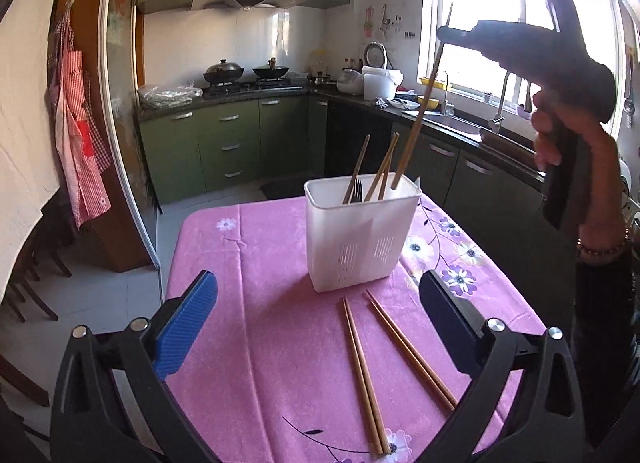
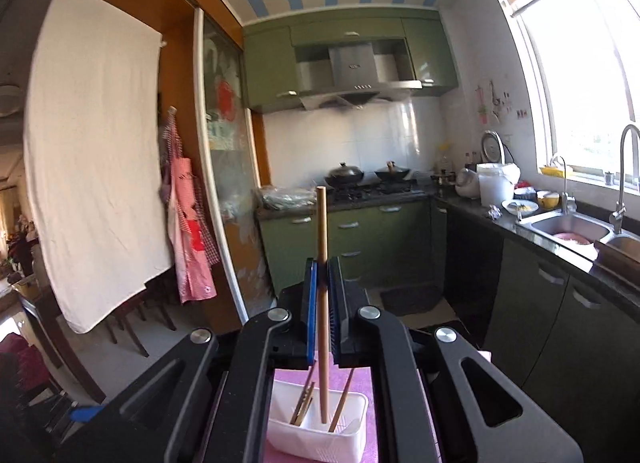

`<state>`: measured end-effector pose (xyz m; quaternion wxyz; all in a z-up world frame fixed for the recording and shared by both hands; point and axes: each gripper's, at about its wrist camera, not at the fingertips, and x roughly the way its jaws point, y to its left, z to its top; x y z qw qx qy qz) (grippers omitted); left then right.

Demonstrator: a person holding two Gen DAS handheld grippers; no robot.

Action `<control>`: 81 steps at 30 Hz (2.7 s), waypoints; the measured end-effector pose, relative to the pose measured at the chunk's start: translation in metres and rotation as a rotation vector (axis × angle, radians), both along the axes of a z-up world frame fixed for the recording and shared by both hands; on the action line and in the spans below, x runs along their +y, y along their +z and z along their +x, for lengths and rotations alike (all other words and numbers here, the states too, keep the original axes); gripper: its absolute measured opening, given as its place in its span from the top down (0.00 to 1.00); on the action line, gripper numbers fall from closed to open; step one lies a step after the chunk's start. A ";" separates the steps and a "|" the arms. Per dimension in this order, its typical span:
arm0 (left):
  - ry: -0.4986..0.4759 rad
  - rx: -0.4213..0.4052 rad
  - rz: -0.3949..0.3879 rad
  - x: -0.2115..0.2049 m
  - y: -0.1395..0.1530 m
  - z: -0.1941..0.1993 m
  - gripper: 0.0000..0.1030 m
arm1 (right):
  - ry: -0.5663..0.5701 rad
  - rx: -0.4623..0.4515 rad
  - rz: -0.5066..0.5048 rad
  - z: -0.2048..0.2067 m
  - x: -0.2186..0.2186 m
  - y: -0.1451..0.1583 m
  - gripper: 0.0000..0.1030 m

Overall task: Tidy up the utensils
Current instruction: 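Lower the right gripper's chopstick into the holder and open it, then move the left gripper to the loose wooden chopsticks and grasp one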

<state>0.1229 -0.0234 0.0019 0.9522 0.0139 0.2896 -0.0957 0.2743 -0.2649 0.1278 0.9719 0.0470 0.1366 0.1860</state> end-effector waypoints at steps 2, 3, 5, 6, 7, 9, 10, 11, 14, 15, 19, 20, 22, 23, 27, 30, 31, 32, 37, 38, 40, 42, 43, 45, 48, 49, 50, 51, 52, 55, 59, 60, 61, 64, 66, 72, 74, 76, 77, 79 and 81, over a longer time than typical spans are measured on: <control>0.005 0.015 0.010 0.000 -0.006 0.000 0.07 | -0.002 0.060 -0.009 0.016 0.003 -0.017 0.94; 0.005 0.026 0.021 0.000 -0.010 0.001 0.07 | 0.002 0.082 -0.017 0.020 0.005 -0.025 0.94; 0.003 0.048 0.034 -0.004 -0.014 0.008 0.07 | 0.005 0.114 -0.034 0.028 0.009 -0.038 0.94; 0.001 0.058 0.037 -0.005 -0.016 0.010 0.07 | 0.015 0.133 -0.046 0.030 0.011 -0.044 0.94; -0.001 0.063 0.039 -0.006 -0.018 0.012 0.07 | 0.025 0.141 -0.045 0.032 0.010 -0.048 0.94; -0.004 0.074 0.048 -0.009 -0.021 0.015 0.07 | 0.037 0.137 -0.051 0.027 0.009 -0.050 0.84; -0.005 0.080 0.049 -0.010 -0.022 0.016 0.07 | 0.042 0.122 -0.045 0.020 0.007 -0.049 0.80; -0.007 0.088 0.049 -0.012 -0.024 0.018 0.07 | 0.048 0.107 -0.040 0.012 0.005 -0.046 0.80; -0.023 0.130 0.051 -0.018 -0.033 0.028 0.07 | 0.066 0.069 -0.035 -0.024 -0.007 -0.041 0.80; -0.024 0.144 0.057 -0.021 -0.037 0.031 0.07 | 0.072 0.071 -0.043 -0.037 -0.011 -0.044 0.80; -0.029 0.232 0.069 -0.030 -0.058 0.049 0.07 | 0.050 0.165 -0.104 -0.072 -0.020 -0.074 0.77; -0.037 0.272 0.055 -0.032 -0.066 0.056 0.07 | 0.042 0.196 -0.119 -0.075 -0.023 -0.085 0.76; -0.058 0.330 0.026 -0.035 -0.077 0.067 0.07 | 0.006 0.271 -0.161 -0.077 -0.028 -0.117 0.76; -0.063 0.359 0.019 -0.037 -0.084 0.073 0.07 | -0.010 0.303 -0.178 -0.076 -0.030 -0.133 0.76; -0.045 0.446 0.007 -0.042 -0.110 0.093 0.07 | -0.019 0.446 -0.172 -0.070 -0.038 -0.190 0.76; -0.036 0.488 0.011 -0.045 -0.123 0.104 0.13 | -0.029 0.519 -0.154 -0.066 -0.045 -0.221 0.76; -0.035 0.503 0.018 -0.046 -0.127 0.107 0.16 | -0.028 0.535 -0.139 -0.067 -0.048 -0.228 0.75; -0.034 0.519 0.023 -0.045 -0.132 0.110 0.23 | -0.027 0.549 -0.127 -0.068 -0.052 -0.234 0.74; -0.033 0.601 0.036 -0.045 -0.157 0.121 0.43 | -0.030 0.576 -0.099 -0.068 -0.058 -0.244 0.74; -0.031 0.606 0.038 -0.046 -0.160 0.122 0.44 | -0.030 0.578 -0.094 -0.067 -0.058 -0.244 0.74; -0.027 0.609 0.043 -0.046 -0.164 0.124 0.46 | -0.029 0.581 -0.089 -0.067 -0.059 -0.243 0.74; -0.025 0.608 0.048 -0.046 -0.166 0.125 0.50 | -0.027 0.585 -0.086 -0.065 -0.058 -0.242 0.74; -0.025 0.606 0.049 -0.046 -0.166 0.125 0.51 | -0.025 0.587 -0.083 -0.064 -0.058 -0.242 0.74; -0.032 0.606 0.041 -0.046 -0.164 0.126 0.56 | -0.019 0.592 -0.077 -0.064 -0.057 -0.244 0.74; -0.029 0.603 0.046 -0.045 -0.162 0.127 0.56 | -0.016 0.598 -0.075 -0.064 -0.056 -0.245 0.74; -0.026 0.605 0.049 -0.045 -0.162 0.128 0.56 | -0.014 0.600 -0.075 -0.065 -0.055 -0.245 0.74; -0.024 0.607 0.053 -0.044 -0.162 0.128 0.56 | -0.011 0.601 -0.075 -0.065 -0.054 -0.246 0.74; -0.023 0.605 0.053 -0.044 -0.162 0.129 0.56 | -0.010 0.602 -0.074 -0.065 -0.054 -0.246 0.74; -0.022 0.607 0.057 -0.045 -0.163 0.130 0.56 | -0.007 0.604 -0.072 -0.065 -0.054 -0.246 0.74; -0.022 0.606 0.073 -0.047 -0.164 0.132 0.57 | -0.008 0.608 -0.071 -0.064 -0.054 -0.247 0.74; -0.020 0.602 0.102 -0.057 -0.165 0.135 0.57 | -0.008 0.613 -0.069 -0.064 -0.054 -0.248 0.72; -0.017 0.602 0.109 -0.059 -0.165 0.136 0.57 | -0.006 0.614 -0.069 -0.064 -0.054 -0.249 0.72; -0.017 0.602 0.112 -0.063 -0.166 0.137 0.57 | -0.004 0.614 -0.069 -0.064 -0.054 -0.249 0.72; -0.031 0.597 0.117 -0.075 -0.166 0.138 0.61 | -0.001 0.617 -0.067 -0.064 -0.053 -0.249 0.71; -0.035 0.587 0.139 -0.083 -0.167 0.139 0.74 | 0.000 0.621 -0.064 -0.063 -0.053 -0.250 0.71; -0.039 0.594 0.130 -0.091 -0.166 0.146 0.93 | -0.001 0.627 -0.056 -0.063 -0.055 -0.252 0.71; -0.041 0.590 0.129 -0.092 -0.165 0.147 0.94 | -0.003 0.625 -0.054 -0.063 -0.056 -0.251 0.71; -0.038 0.580 0.126 -0.078 -0.163 0.143 0.95 | -0.003 0.621 -0.054 -0.064 -0.056 -0.249 0.71; -0.032 0.572 0.120 -0.075 -0.160 0.143 0.95 | -0.003 0.620 -0.055 -0.064 -0.057 -0.248 0.71; -0.029 0.553 0.105 -0.066 -0.153 0.139 0.95 | -0.003 0.616 -0.056 -0.065 -0.056 -0.247 0.71; -0.026 0.522 0.092 -0.058 -0.140 0.136 0.95 | -0.003 0.613 -0.057 -0.064 -0.056 -0.245 0.70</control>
